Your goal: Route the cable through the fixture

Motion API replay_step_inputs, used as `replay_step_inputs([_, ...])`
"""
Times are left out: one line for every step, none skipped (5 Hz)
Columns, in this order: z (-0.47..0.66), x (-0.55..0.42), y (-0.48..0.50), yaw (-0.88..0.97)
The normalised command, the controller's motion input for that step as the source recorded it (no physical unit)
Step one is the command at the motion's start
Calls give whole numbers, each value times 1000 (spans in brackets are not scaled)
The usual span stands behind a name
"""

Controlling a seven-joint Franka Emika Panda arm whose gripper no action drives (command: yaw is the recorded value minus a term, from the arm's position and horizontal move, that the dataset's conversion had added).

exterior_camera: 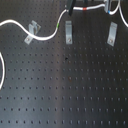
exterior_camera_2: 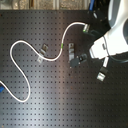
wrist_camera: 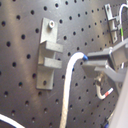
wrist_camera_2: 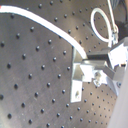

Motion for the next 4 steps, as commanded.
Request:
replay_step_inputs([-222, 224, 364, 448])
replay_step_inputs([-198, 117, 527, 434])
replay_step_inputs([-159, 48, 521, 551])
replay_step_inputs([-58, 66, 468, 640])
